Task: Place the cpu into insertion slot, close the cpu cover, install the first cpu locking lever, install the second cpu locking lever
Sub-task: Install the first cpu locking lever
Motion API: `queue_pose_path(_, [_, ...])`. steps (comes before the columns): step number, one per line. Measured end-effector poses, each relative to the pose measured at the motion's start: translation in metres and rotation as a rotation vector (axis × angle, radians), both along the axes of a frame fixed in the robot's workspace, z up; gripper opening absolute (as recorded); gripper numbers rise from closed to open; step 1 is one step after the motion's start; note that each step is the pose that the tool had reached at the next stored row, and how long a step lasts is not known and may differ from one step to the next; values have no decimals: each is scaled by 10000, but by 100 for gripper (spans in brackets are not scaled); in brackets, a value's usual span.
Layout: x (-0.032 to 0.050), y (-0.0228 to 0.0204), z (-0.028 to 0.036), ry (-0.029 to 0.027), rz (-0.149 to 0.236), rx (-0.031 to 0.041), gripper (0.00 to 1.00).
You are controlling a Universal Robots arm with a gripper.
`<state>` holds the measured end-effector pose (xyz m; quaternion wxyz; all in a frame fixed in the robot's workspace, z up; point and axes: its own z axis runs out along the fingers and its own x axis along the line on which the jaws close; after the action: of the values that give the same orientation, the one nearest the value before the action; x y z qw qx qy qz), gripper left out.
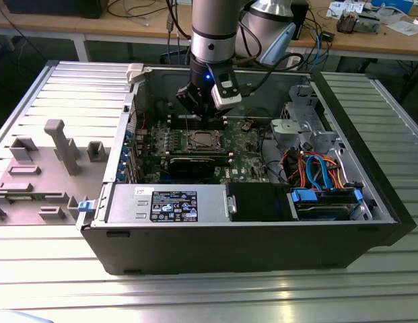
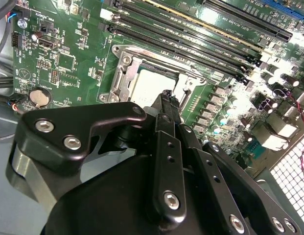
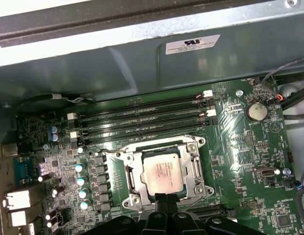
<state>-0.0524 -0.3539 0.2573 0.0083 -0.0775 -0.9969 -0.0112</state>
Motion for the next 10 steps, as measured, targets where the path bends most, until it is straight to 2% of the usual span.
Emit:
queue_pose_path(4, [0, -1, 1, 1, 501, -2, 11])
queue_pose_path(8, [-1, 0, 18, -1, 1207, 0, 11])
queue_pose_path(10, [-12, 0, 39, -7, 1250, 0, 11])
